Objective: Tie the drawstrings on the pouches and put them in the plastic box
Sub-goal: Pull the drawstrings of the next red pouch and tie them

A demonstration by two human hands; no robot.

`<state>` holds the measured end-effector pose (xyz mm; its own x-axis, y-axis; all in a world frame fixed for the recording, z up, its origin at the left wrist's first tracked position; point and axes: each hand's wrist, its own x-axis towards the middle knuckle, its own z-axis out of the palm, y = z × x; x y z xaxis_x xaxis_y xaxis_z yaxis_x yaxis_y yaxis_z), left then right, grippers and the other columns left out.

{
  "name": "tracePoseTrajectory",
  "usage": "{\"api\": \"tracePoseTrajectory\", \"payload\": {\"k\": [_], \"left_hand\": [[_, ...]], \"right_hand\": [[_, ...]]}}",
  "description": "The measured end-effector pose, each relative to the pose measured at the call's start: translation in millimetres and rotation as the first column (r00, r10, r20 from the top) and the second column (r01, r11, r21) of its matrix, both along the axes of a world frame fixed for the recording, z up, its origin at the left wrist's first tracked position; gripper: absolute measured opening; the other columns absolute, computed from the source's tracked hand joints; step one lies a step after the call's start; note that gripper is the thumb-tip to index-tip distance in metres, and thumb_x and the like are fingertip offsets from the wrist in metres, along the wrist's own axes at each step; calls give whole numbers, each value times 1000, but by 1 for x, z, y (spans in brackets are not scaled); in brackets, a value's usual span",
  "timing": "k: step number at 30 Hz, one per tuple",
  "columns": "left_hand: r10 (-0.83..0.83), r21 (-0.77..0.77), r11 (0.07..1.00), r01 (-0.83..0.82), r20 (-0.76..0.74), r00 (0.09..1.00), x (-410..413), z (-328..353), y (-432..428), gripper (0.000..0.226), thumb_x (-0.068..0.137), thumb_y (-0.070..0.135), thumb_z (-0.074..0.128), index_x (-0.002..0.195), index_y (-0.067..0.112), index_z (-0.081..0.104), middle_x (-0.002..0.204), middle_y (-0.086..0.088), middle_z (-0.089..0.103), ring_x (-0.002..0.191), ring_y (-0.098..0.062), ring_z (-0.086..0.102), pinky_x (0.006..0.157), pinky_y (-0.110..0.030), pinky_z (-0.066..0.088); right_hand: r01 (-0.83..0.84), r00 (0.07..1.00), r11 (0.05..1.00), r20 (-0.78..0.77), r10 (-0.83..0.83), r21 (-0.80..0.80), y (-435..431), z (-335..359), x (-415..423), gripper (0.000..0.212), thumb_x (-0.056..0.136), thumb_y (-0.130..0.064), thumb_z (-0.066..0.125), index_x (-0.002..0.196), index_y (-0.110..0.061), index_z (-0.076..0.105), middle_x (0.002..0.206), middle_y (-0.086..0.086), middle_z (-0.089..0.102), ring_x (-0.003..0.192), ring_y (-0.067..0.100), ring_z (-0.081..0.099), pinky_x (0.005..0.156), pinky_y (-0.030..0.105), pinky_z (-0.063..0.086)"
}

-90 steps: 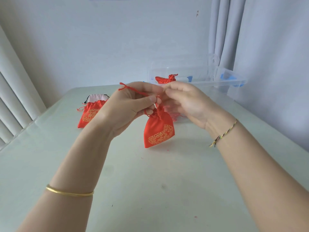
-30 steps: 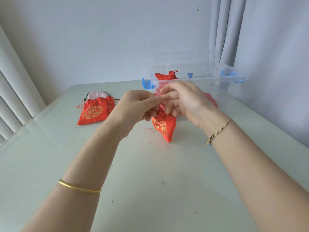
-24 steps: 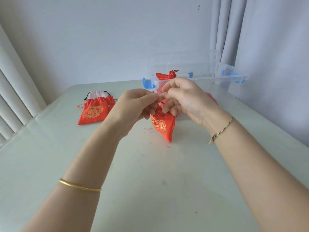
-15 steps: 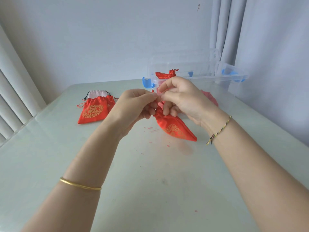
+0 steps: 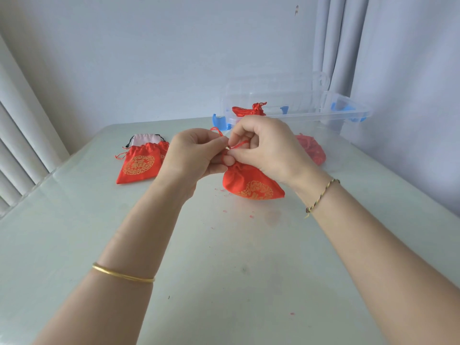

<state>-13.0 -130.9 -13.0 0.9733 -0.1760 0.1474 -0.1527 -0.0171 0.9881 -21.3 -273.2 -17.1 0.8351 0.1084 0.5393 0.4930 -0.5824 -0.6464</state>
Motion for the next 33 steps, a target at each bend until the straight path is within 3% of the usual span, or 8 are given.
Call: {"api": "tracePoseTrajectory", "payload": {"k": [6,10,13,17,21,24,29,33], "left_hand": [[90,-50,995,-89,16,996,3,2,2,8,89,2,54,94,2,61,69,-7,63,56,-8,65,56,-18,54],[275,35,958,-286,183,944,2,12,8,17,85,5,57,100,13,56,94,-2,61,82,-19,64,45,-8,42],[155,211,946,-245,369,917,-7,20,7,15,82,12,62,81,27,59,94,7,58,84,-8,58,48,-3,37],[40,447,833,-327,541,840,-13,13,-2,9,79,21,69,83,29,67,103,6,47,92,0,50,70,3,32],[61,498,771,-396,562,825,-9,7,-2,11,80,22,69,90,27,67,105,5,42,105,-14,50,76,-17,34],[37,536,753,-381,545,838,-8,7,0,8,80,23,69,88,27,68,107,3,44,104,-14,50,78,-20,32],[-4,564,741,-365,547,837,-6,7,2,4,83,22,66,80,24,63,98,4,50,87,-9,53,64,-6,33],[46,543,755,-368,516,855,-2,8,8,5,87,15,56,83,18,58,84,9,52,71,-7,48,55,-6,34]], "right_hand": [[75,996,983,57,-66,-167,7,1,0,6,80,-9,63,75,-9,67,70,-6,55,57,-2,48,57,15,35],[77,972,962,-235,-14,263,0,-3,5,18,81,-6,63,64,-12,62,54,-4,50,40,1,41,45,18,31],[93,918,841,-372,135,534,-4,-5,8,17,84,-3,61,68,-8,58,60,7,40,39,9,27,43,25,17],[80,874,749,-408,265,658,-4,-1,7,22,85,-2,59,64,-7,53,54,4,38,34,4,26,36,17,20],[52,816,690,-429,387,722,-5,0,6,27,87,-1,56,61,-8,50,59,5,39,36,3,29,38,15,22],[27,779,653,-425,460,756,-6,-1,5,27,88,-1,54,62,-8,51,58,2,39,38,4,29,38,15,23],[-29,776,682,-414,476,730,-6,-2,5,19,89,-2,54,70,-7,55,54,-1,42,40,4,30,40,16,26],[54,899,878,-406,165,476,-20,1,6,16,83,-3,64,69,-11,60,58,3,49,38,6,34,44,22,28]]}}
